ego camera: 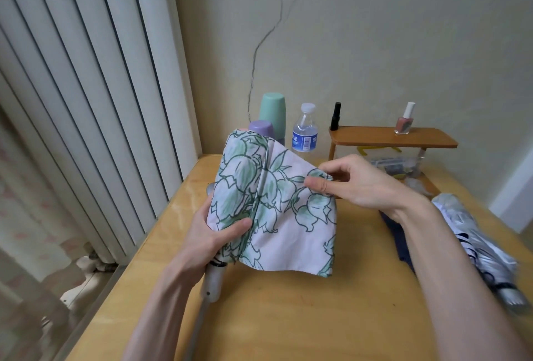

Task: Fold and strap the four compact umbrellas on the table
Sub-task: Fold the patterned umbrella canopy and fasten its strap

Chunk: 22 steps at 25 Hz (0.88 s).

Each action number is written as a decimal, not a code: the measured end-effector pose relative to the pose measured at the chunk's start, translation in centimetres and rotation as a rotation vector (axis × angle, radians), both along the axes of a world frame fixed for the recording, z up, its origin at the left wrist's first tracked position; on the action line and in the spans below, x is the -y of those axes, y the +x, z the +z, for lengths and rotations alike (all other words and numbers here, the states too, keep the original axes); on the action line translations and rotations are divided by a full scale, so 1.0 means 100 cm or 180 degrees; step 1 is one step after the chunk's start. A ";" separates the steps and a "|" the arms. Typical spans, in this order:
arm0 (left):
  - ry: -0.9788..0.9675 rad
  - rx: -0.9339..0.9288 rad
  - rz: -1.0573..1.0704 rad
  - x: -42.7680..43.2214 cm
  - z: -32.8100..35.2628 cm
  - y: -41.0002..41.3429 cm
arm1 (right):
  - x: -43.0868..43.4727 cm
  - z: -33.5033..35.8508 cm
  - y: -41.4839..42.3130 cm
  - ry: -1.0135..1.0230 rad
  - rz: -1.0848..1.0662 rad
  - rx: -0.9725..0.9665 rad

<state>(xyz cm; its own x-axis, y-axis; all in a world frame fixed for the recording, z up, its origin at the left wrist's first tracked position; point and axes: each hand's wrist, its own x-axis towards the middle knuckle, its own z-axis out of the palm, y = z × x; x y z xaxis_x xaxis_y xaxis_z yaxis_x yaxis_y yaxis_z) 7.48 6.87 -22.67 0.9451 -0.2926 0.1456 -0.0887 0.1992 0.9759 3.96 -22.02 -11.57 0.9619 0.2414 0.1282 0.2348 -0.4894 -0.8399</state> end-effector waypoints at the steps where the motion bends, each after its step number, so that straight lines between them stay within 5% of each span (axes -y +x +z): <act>1: 0.0019 0.0002 -0.0027 0.000 0.000 0.000 | -0.002 0.002 -0.002 -0.0007 0.0079 -0.0103; 7: 0.0166 0.0051 -0.0100 0.000 0.000 0.000 | 0.001 -0.009 -0.002 -0.0370 -0.0036 -0.0333; 15: 0.0245 -0.0041 -0.0158 -0.006 -0.001 0.003 | 0.011 -0.024 0.000 0.0161 -0.0410 0.0258; 22: 0.0378 -0.0015 -0.0341 -0.013 0.001 0.003 | 0.026 -0.018 -0.008 0.0208 -0.0253 0.0059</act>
